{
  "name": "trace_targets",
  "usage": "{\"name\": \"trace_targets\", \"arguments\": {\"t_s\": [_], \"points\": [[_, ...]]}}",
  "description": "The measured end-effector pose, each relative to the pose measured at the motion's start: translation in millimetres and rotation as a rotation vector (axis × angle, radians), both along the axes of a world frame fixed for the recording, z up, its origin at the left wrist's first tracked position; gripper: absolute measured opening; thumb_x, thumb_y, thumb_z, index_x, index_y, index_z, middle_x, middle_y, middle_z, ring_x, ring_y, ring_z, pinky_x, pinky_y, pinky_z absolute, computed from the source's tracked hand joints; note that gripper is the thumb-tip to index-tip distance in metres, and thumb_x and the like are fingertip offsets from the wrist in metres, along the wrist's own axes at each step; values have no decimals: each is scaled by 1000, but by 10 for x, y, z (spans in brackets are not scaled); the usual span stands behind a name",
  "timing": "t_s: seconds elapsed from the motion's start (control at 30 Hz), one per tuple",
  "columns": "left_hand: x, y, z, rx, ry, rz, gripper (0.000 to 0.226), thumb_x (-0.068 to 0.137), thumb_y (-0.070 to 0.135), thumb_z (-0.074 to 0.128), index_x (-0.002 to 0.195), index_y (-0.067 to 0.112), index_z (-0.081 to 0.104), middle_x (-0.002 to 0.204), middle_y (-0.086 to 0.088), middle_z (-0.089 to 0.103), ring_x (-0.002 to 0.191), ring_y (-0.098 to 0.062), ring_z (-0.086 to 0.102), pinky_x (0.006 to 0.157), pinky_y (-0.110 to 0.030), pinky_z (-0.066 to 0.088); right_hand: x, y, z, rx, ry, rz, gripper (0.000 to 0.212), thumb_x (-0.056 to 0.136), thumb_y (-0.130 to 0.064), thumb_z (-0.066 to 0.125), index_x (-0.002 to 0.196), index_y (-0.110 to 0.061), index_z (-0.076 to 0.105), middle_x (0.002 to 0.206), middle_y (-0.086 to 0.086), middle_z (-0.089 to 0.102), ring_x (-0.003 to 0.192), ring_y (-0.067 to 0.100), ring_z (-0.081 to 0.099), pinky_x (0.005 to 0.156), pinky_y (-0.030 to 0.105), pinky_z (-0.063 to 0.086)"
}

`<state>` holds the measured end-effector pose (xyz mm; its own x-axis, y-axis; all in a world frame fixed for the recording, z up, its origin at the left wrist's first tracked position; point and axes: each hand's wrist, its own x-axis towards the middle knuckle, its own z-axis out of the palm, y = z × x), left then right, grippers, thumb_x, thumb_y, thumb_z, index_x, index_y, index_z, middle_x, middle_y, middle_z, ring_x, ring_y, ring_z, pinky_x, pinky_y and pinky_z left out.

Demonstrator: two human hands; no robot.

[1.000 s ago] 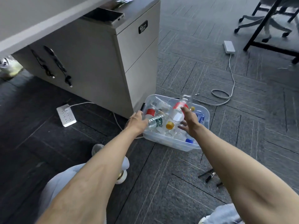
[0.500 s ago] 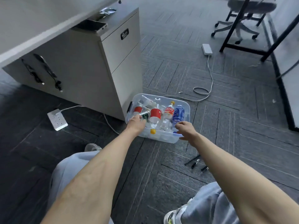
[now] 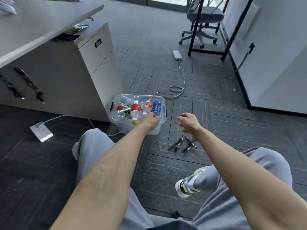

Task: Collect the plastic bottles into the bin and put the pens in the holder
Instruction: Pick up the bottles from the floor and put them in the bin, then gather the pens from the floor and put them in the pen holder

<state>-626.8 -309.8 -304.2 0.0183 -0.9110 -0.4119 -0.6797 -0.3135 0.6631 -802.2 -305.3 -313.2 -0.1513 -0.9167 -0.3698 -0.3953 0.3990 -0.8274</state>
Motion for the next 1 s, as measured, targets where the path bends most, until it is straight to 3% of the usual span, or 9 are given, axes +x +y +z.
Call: {"name": "trace_targets", "arguments": {"t_s": [0.13,0.27,0.33,0.43,0.57,0.73,0.83,1.0], "points": [[-245,20,-31,37,-54,-86,35,99,28,41,123,6,54,127,-16,57,116,-30,53,88,-30,38,-441,29,1,26,41,-63,28,96,-19,53,120,-10,63,115,9,65,109,30,64,78,39,52],[-466,-218,-302,99,-41,-147,24,99,28,41,109,10,53,113,-12,56,101,-26,51,86,-32,38,-767,-148,-285,79,55,-114,21,94,-21,52,109,-14,65,105,7,63,99,26,61,84,41,53],[-576,-385,-526,128,-63,-184,23,99,29,40,107,12,54,110,-11,57,105,-27,54,85,-31,38,-893,-221,-532,116,82,-120,15,91,-21,53,100,-18,65,101,7,64,94,24,60,89,41,52],[-749,-590,-914,173,-123,-262,30,97,32,41,115,12,56,117,-9,60,107,-26,54,82,-29,36,-1096,-339,-957,196,166,-130,19,89,-21,55,98,-15,70,96,9,66,88,24,58,85,39,53],[-948,-828,-1490,281,-173,-335,29,95,36,41,113,17,56,116,-5,61,92,-20,52,78,-29,38,-1362,-462,-1549,325,236,-103,20,89,-23,54,93,-10,69,102,15,72,87,24,57,76,30,43],[-1178,-1087,-2224,356,-216,-428,23,94,34,42,104,19,55,116,-5,62,92,-19,51,77,-30,39,-1609,-619,-2260,443,277,-38,32,92,-26,53,118,-12,65,124,13,67,118,32,58,95,34,44],[-1306,-1147,-2672,424,-241,-484,27,94,34,40,110,19,55,116,-5,59,94,-21,54,76,-32,43,-1703,-731,-2702,511,287,-5,37,92,-27,52,125,-11,58,129,16,63,120,34,56,95,36,43],[-1430,-1285,-3253,456,-288,-531,39,94,34,42,127,16,53,130,-8,52,113,-26,53,93,-41,48,-1711,-1179,-3372,502,407,5,38,93,-30,50,126,-11,52,127,18,59,116,38,56,91,40,45]]}}
